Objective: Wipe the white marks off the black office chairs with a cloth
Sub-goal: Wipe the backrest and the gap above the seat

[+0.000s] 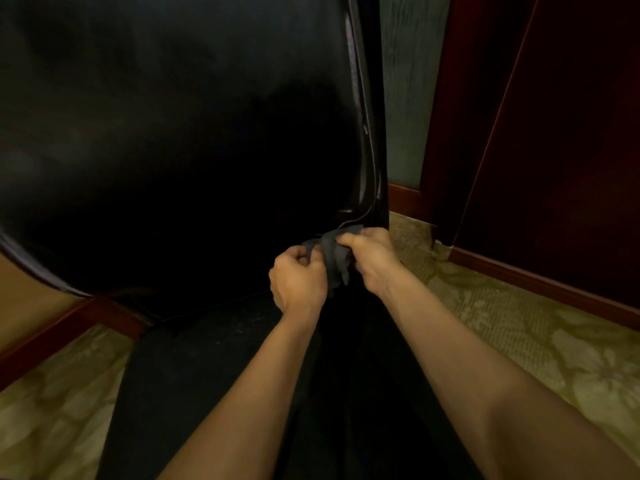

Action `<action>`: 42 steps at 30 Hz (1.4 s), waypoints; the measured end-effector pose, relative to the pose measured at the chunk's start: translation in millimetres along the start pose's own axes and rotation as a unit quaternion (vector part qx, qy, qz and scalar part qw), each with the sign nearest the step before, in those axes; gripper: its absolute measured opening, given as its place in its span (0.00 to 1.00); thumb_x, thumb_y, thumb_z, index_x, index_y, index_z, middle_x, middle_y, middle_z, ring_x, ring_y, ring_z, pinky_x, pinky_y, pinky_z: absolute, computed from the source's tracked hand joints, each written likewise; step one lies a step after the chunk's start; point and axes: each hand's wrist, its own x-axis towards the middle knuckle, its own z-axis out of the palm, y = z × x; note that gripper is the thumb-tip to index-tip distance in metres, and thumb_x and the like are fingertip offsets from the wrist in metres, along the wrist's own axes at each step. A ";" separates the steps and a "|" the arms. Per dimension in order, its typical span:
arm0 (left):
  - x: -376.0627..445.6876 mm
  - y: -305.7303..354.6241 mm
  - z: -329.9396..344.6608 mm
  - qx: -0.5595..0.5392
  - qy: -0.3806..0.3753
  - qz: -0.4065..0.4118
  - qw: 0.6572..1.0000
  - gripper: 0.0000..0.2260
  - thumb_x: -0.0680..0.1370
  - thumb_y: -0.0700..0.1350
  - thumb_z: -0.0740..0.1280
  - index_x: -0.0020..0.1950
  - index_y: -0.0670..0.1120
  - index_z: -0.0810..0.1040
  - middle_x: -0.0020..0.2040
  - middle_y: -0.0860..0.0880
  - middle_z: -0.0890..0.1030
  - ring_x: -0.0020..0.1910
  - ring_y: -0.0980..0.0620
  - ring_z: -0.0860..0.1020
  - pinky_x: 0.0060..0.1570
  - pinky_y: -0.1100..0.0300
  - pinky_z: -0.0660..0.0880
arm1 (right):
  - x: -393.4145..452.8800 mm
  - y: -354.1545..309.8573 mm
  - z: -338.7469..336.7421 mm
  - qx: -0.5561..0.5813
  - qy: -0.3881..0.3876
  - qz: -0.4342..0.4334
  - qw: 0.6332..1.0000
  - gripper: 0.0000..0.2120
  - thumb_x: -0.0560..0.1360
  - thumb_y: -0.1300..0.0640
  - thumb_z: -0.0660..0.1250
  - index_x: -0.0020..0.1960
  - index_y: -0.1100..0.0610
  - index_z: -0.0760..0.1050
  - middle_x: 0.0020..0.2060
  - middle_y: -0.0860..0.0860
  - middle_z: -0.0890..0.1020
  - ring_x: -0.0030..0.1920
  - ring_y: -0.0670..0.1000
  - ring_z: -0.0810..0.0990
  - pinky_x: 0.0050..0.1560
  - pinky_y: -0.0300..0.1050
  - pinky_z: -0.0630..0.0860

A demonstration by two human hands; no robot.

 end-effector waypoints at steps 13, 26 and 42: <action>-19.7 17.7 -1.5 -0.152 0.039 0.127 0.979 0.09 0.80 0.43 0.68 0.41 0.44 0.81 0.30 0.50 0.79 0.28 0.56 0.76 0.30 0.60 0.76 | -32.9 -6.0 2.0 0.069 0.040 -0.117 0.990 0.05 0.79 0.63 0.65 0.45 0.60 0.78 0.37 0.57 0.83 0.39 0.54 0.83 0.37 0.46 0.79; -3.3 24.2 12.5 -0.176 0.015 0.001 0.984 0.11 0.79 0.43 0.70 0.36 0.48 0.80 0.31 0.54 0.80 0.31 0.60 0.78 0.34 0.62 0.78 | -7.7 -9.9 -3.1 0.013 0.095 -0.106 0.990 0.11 0.78 0.65 0.64 0.37 0.56 0.74 0.31 0.52 0.79 0.36 0.52 0.79 0.36 0.44 0.74; -8.4 48.0 -13.3 -0.192 0.011 0.025 0.981 0.07 0.78 0.44 0.71 0.42 0.43 0.83 0.35 0.47 0.83 0.33 0.52 0.81 0.36 0.53 0.80 | -33.7 -34.1 0.9 -0.030 0.109 -0.137 0.984 0.14 0.77 0.65 0.64 0.34 0.56 0.70 0.28 0.52 0.74 0.31 0.49 0.73 0.32 0.42 0.70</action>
